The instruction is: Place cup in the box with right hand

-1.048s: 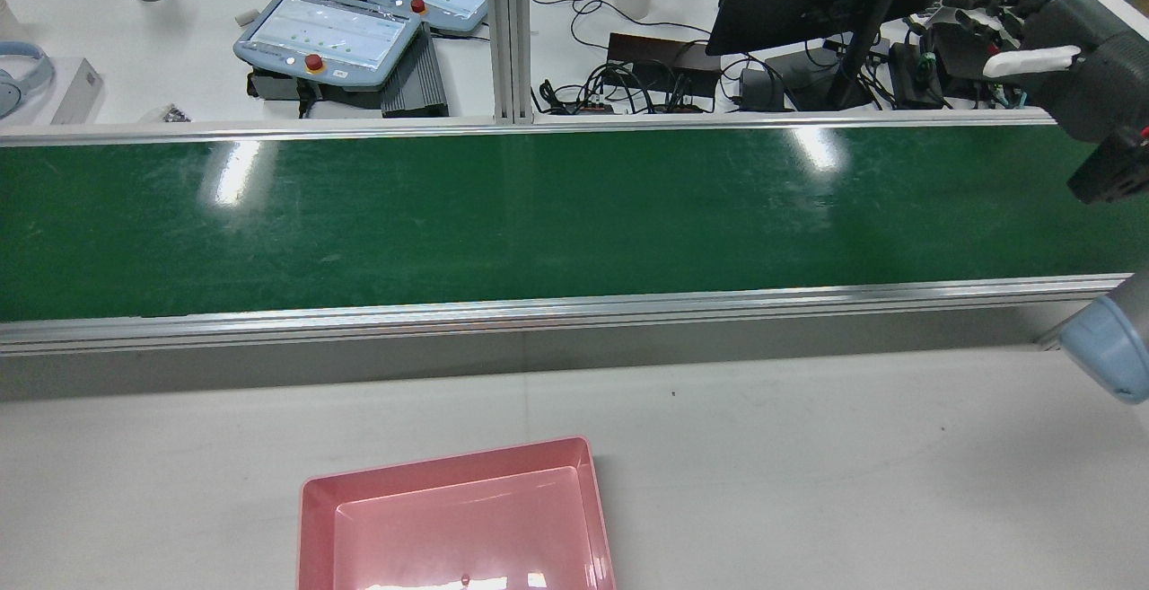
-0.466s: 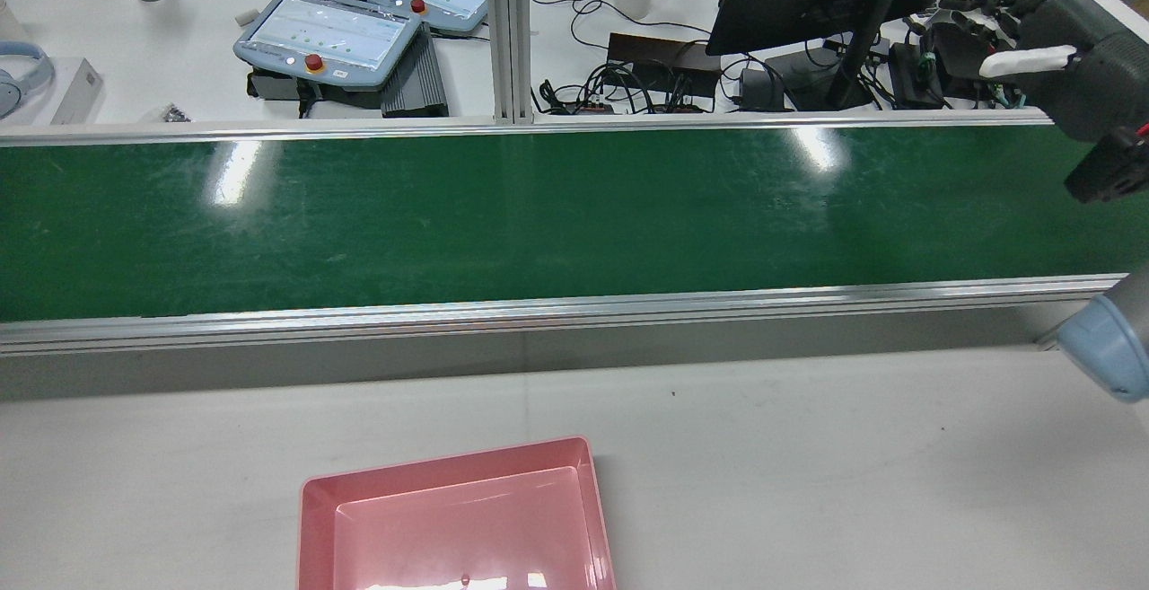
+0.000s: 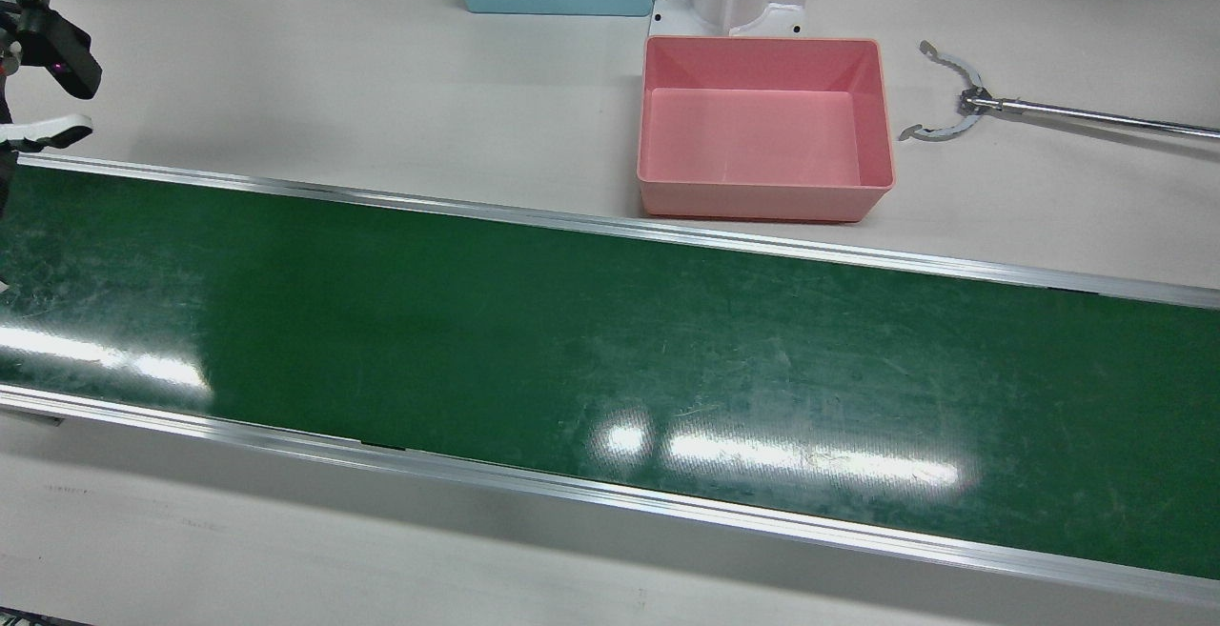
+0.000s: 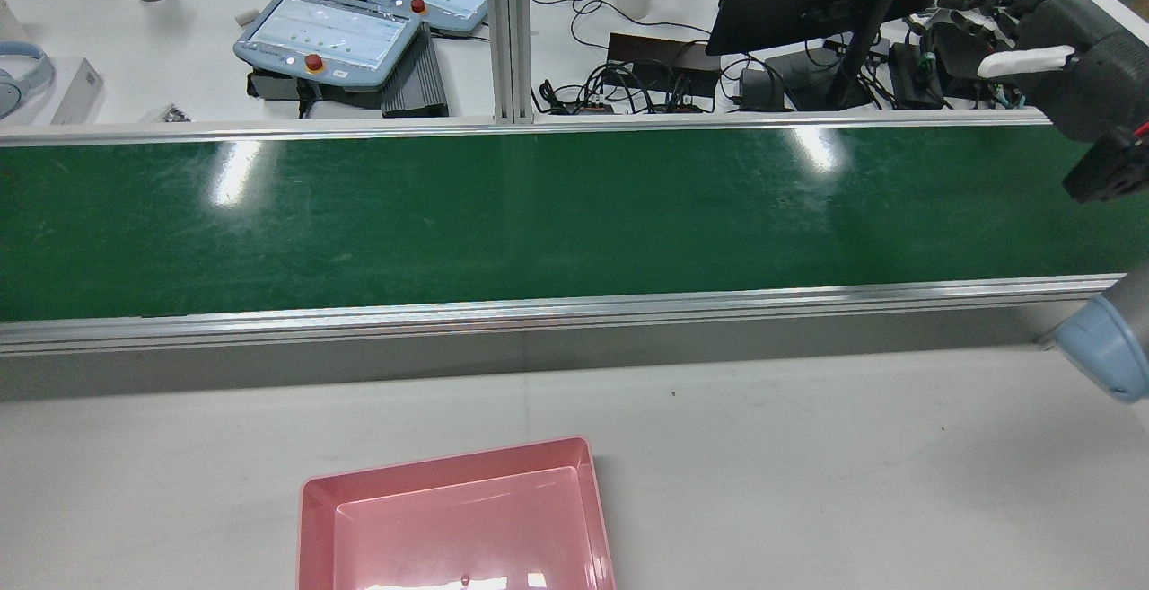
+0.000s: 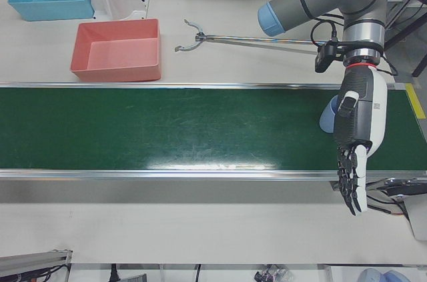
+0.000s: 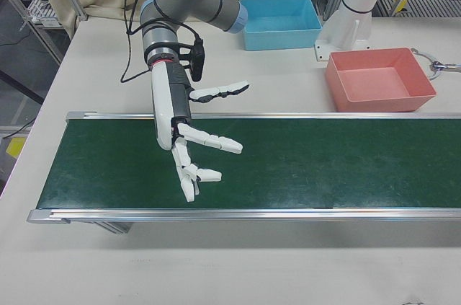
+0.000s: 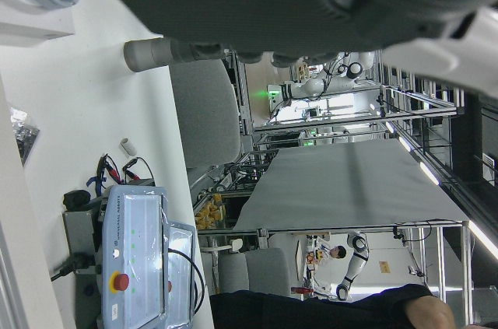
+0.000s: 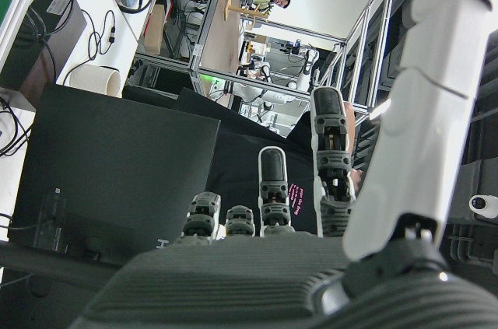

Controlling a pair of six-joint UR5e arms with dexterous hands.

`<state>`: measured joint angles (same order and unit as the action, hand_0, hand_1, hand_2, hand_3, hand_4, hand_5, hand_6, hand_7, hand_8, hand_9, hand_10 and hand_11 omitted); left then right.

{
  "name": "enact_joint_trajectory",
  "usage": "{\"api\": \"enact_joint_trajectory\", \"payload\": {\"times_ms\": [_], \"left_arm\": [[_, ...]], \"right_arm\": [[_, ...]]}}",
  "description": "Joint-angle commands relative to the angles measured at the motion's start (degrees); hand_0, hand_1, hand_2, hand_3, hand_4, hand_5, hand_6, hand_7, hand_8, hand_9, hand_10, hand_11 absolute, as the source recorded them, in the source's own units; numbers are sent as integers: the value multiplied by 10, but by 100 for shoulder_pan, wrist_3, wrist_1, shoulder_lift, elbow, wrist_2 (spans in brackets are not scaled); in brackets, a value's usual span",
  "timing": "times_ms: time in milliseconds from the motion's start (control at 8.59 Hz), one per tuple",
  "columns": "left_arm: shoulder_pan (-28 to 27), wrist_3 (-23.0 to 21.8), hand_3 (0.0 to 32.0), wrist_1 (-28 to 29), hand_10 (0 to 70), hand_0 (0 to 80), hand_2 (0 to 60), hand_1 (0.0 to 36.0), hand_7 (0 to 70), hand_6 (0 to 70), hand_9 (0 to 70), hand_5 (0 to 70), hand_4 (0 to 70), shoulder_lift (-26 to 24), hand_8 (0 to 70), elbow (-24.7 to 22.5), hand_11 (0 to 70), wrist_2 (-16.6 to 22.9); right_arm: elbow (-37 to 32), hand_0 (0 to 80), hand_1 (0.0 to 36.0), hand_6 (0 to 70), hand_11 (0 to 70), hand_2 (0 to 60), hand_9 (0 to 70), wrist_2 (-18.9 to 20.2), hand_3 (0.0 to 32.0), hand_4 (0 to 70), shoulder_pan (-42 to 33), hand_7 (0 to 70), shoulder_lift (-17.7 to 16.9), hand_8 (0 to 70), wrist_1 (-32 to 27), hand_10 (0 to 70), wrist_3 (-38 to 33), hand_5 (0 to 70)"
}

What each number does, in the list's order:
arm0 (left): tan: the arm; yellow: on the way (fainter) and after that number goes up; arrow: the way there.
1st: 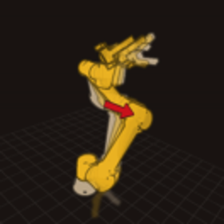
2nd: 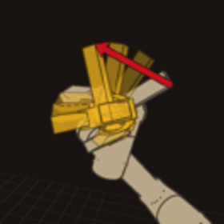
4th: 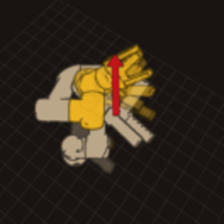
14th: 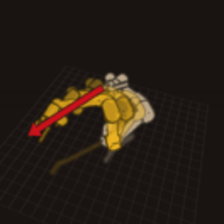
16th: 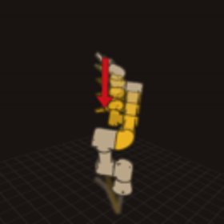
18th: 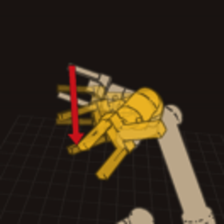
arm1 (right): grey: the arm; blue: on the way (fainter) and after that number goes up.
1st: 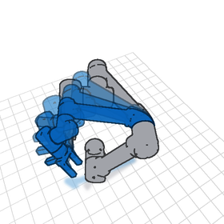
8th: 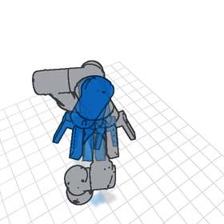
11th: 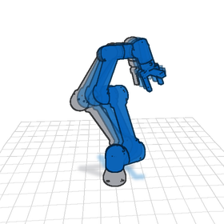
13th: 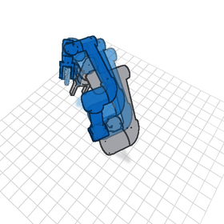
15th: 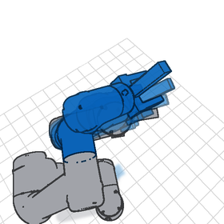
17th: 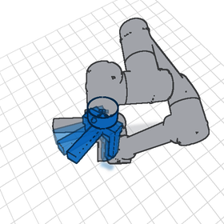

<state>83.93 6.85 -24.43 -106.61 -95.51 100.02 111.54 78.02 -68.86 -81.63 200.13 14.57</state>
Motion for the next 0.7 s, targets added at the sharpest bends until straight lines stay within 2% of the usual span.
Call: {"api": "enact_joint_trajectory", "payload": {"times_ms": [0,349,582], "left_arm": [[0,0,0,0,0,0,0,0,0,0,0,0,0,0,0,6,0,0],[0,0,0,0,0,0,0,0,0,0,0,0,0,0,0,-20,0,0],[0,0,0,0,0,0,0,0,0,0,0,0,0,0,0,6,0,0]], "right_arm": [[-1,560,122,94,116,0,99,3,0,353,-5,410,-2,24,0,69,2,54],[-10,560,122,90,112,0,92,3,0,342,-13,393,-2,21,0,66,2,54],[-36,560,123,94,116,0,99,3,0,354,-31,413,-2,23,0,68,-7,54]]}}
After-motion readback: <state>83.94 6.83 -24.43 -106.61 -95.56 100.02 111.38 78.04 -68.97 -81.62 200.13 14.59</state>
